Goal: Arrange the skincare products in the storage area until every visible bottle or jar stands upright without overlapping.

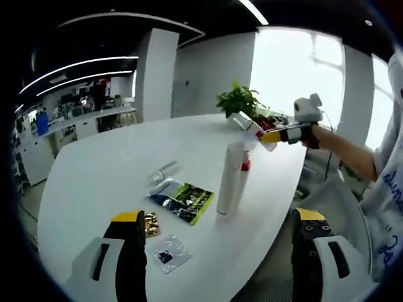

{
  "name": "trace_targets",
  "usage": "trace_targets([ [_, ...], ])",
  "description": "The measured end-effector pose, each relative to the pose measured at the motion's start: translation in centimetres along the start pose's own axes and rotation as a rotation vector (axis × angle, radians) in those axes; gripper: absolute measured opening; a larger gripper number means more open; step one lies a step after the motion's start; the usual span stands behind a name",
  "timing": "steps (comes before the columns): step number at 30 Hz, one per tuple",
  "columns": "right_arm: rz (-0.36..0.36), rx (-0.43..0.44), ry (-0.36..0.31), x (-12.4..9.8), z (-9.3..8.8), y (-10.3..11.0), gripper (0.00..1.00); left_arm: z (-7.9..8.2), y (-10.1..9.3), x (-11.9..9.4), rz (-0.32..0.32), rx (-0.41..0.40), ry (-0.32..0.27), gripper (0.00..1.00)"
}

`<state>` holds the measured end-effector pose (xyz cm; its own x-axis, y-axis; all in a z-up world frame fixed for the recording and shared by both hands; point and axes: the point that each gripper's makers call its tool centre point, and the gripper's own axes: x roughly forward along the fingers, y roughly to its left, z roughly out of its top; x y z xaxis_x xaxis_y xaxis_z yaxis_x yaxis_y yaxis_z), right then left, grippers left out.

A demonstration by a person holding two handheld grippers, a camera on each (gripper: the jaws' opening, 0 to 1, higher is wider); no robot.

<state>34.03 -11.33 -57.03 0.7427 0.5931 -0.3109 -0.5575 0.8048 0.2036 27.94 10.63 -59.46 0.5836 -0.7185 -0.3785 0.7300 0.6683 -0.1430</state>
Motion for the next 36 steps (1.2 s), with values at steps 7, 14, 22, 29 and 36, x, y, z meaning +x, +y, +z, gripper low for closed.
trace_targets([
  [7,0.133,-0.016,-0.053,-1.0,1.3,4.5,0.19,2.1,-0.9,0.1,-0.036,-0.008,-0.07,0.84],
  [14,0.234,-0.017,-0.044,-0.4,0.6,8.1,0.19,4.0,-1.8,0.5,-0.096,-0.059,-0.141,0.72],
  [22,0.344,-0.028,0.005,1.0,-1.2,11.7,0.19,4.9,-2.6,1.2,-0.142,-0.057,-0.167,0.61],
  [29,0.427,-0.058,0.039,1.6,-2.3,14.4,0.19,5.2,-2.9,2.0,-0.193,-0.119,-0.192,0.53],
  [36,0.479,-0.072,0.042,1.9,-2.9,16.2,0.19,5.4,-3.6,2.2,-0.259,-0.182,-0.218,0.44],
])
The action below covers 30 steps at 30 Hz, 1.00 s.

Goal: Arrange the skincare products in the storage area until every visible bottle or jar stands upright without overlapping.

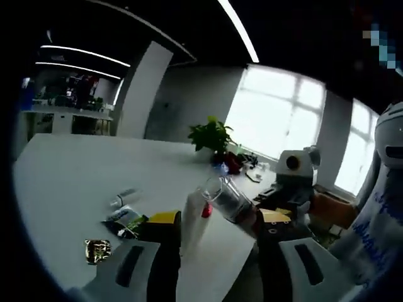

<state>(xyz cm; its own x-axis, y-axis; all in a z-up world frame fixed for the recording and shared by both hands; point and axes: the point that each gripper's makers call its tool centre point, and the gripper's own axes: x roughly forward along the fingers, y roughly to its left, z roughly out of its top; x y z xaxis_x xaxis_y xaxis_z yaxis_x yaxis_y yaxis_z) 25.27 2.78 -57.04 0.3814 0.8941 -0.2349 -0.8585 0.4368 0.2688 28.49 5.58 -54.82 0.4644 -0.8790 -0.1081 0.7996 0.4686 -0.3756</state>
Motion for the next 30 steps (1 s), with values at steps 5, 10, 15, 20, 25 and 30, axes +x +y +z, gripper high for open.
trace_targets([
  [5,0.031,-0.007,-0.013,0.5,0.1,0.8,0.19,0.4,-0.5,0.0,-0.049,-0.053,-0.032,0.36],
  [10,0.04,-0.016,-0.009,0.7,0.0,1.0,0.19,0.7,-1.4,0.1,-0.08,-0.058,-0.047,0.27],
  [15,0.036,-0.027,0.064,1.3,-1.4,0.9,0.19,0.5,-1.9,0.5,-0.089,-0.05,-0.023,0.23],
  [20,0.033,-0.056,0.129,2.1,-2.6,0.7,0.19,-0.1,-2.0,1.0,-0.085,-0.007,0.023,0.21],
  [25,0.027,-0.105,0.205,2.8,-4.2,0.2,0.19,-1.2,-1.9,1.5,-0.071,0.021,0.084,0.19],
  [30,-0.006,-0.19,0.277,3.3,-5.8,-0.6,0.2,-2.6,-1.5,1.6,-0.051,0.07,0.151,0.18],
])
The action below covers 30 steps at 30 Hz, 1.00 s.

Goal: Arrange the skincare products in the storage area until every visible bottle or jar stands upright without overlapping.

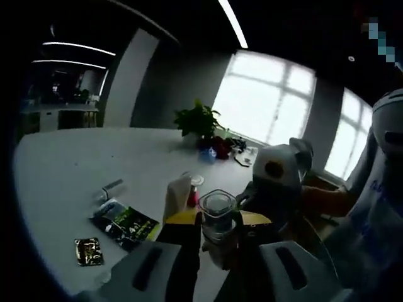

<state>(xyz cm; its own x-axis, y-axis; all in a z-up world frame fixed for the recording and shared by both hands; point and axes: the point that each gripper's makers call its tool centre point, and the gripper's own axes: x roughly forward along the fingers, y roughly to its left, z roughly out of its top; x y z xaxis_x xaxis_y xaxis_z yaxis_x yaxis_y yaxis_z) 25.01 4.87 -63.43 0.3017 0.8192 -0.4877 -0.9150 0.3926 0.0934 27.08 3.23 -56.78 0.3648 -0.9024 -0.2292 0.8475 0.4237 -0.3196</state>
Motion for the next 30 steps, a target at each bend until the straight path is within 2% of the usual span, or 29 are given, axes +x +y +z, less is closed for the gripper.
trace_targets([
  [3,-0.012,-0.025,0.021,0.4,-0.6,-0.3,0.2,-0.8,0.2,0.3,0.019,0.058,0.049,0.18],
  [7,-0.017,-0.06,0.059,0.9,-1.4,-0.3,0.22,-1.6,0.5,0.9,0.027,0.083,0.09,0.18],
  [9,-0.017,-0.065,0.062,1.0,-1.5,-0.3,0.26,-2.5,1.7,0.9,0.072,0.107,0.142,0.18],
  [10,-0.018,-0.065,0.063,1.0,-1.5,-0.3,0.26,-2.7,1.8,1.0,0.077,0.111,0.15,0.18],
  [14,-0.041,-0.037,0.054,0.9,-1.7,-1.0,0.23,-2.8,1.7,1.3,0.065,0.086,0.136,0.18],
  [18,-0.039,-0.02,0.05,1.1,-1.7,-1.3,0.22,-3.6,2.3,1.4,0.088,0.102,0.171,0.18],
  [30,-0.022,0.003,0.1,2.5,-2.8,-2.2,0.19,-4.4,3.0,1.7,0.105,0.1,0.198,0.18],
])
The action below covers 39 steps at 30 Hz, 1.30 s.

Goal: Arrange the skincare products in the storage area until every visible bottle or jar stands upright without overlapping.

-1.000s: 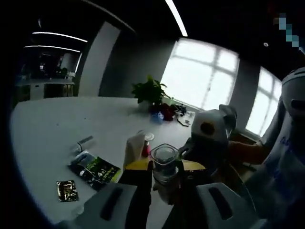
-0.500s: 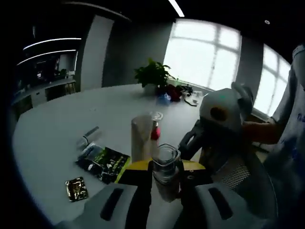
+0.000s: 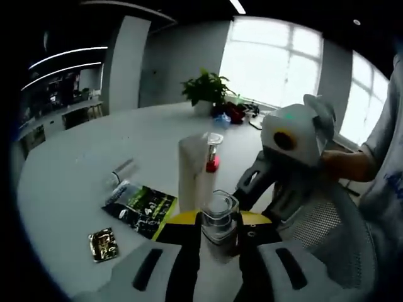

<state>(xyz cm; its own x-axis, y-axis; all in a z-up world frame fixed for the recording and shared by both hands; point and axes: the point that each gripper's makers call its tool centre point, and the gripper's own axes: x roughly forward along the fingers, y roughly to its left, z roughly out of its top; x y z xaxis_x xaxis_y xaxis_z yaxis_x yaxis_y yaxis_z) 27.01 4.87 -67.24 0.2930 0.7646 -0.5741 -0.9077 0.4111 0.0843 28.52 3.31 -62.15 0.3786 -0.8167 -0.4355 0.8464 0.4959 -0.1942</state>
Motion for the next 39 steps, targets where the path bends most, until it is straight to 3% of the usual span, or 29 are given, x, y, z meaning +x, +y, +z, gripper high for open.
trace_targets([
  [9,0.038,-0.087,0.011,0.8,-0.6,-0.7,0.18,-0.7,0.6,0.3,0.003,0.008,0.025,0.18],
  [20,0.067,-0.175,0.056,2.3,-2.0,-0.8,0.17,-2.5,0.7,1.1,0.005,0.051,0.095,0.19],
  [33,0.061,-0.265,0.056,2.5,-2.3,-0.7,0.18,-3.0,0.6,0.9,-0.009,0.108,0.097,0.2],
  [35,0.062,-0.274,0.058,2.5,-2.3,-0.6,0.18,-3.2,0.6,1.0,-0.003,0.142,0.096,0.24],
  [37,0.057,-0.307,0.067,2.5,-2.4,-0.5,0.18,-3.8,1.1,0.9,0.016,0.169,0.136,0.33],
  [39,0.058,-0.307,0.068,2.5,-2.4,-0.6,0.18,-4.5,1.1,0.9,0.012,0.203,0.173,0.34],
])
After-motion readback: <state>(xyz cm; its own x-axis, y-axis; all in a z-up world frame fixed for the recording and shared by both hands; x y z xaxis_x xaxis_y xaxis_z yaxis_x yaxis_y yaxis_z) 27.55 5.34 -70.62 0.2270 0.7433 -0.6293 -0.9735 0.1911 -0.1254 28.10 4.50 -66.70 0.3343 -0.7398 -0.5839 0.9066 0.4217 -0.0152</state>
